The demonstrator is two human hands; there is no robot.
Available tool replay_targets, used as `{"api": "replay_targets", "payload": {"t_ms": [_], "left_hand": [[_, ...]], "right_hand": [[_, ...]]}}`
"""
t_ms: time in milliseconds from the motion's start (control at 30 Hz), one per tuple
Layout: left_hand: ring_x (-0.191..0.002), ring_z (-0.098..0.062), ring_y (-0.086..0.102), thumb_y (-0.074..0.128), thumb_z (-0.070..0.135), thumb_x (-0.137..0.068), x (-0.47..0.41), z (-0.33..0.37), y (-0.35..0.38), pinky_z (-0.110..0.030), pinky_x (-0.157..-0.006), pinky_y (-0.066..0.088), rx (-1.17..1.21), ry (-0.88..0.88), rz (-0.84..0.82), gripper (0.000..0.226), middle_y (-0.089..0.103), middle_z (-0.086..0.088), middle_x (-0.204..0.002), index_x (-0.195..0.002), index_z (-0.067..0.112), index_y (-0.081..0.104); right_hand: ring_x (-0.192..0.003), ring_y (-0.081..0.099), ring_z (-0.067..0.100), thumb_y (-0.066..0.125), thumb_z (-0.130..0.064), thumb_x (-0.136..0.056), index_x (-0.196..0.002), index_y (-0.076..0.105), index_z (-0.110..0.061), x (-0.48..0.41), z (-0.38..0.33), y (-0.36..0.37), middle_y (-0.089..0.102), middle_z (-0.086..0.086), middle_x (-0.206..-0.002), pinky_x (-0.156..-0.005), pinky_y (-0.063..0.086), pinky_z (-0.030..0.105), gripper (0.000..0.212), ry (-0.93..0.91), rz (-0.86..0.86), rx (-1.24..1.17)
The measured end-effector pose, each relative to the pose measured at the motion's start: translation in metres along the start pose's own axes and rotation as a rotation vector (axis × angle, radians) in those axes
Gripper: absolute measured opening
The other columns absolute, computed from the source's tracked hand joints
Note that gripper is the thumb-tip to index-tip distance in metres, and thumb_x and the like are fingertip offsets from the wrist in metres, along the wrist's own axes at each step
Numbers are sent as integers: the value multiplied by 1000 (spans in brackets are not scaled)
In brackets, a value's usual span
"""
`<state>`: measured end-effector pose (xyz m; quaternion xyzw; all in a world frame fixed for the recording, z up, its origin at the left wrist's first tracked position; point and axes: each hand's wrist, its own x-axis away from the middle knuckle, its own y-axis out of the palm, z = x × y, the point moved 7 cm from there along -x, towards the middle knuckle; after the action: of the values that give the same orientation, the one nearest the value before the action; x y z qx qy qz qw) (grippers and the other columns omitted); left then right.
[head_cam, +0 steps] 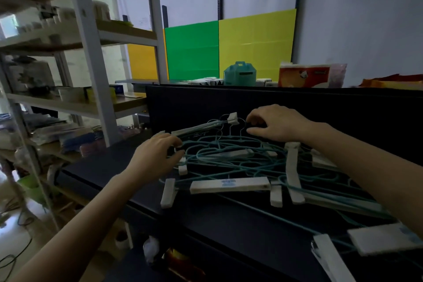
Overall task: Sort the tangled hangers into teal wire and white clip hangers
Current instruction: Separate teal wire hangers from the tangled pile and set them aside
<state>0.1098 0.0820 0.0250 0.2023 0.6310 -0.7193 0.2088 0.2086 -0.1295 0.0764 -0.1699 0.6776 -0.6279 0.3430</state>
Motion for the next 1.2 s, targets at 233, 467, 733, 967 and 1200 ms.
{"api": "replay_targets", "payload": {"t_ms": [233,467,733,967,1200], "left_hand": [[-111,-21,50,50,34,-92,-44,-57,18,-36,-89,43,103,-23,9,35,58,-4,-118,-119,13,56],[-127,-22,42,42,44,-93,-102,-112,71,-33,-104,34,301,-116,-331,54,45,-7,-141,-136,12,43],[-96,-7,64,51,71,-69,-119,-123,108,-34,-94,50,594,50,-678,60,69,8,-104,-106,27,68],[-85,-10,62,60,48,-81,-132,-130,109,-39,-83,52,491,163,-490,19,66,7,-91,-89,32,64],[-82,-10,56,62,51,-79,-144,-148,70,-36,-74,51,320,199,-288,21,59,10,-90,-91,35,56]], "right_hand": [[-115,49,21,46,-48,-93,-130,47,-19,-59,-25,2,50,1,-130,-92,45,38,47,7,30,18],[-125,40,20,38,-45,-96,-135,43,-17,-93,-31,16,45,1,-138,-97,41,37,48,119,-7,30],[-119,44,17,40,-45,-95,-130,48,-20,-99,-25,23,50,-1,-130,-93,41,34,43,251,32,-20],[-133,30,19,45,-43,-94,-140,34,-19,-91,-21,18,36,1,-145,-107,31,35,53,292,168,-44],[-134,30,20,43,-41,-94,-143,29,-17,-85,-21,11,33,3,-146,-106,26,31,56,328,335,-149]]}}
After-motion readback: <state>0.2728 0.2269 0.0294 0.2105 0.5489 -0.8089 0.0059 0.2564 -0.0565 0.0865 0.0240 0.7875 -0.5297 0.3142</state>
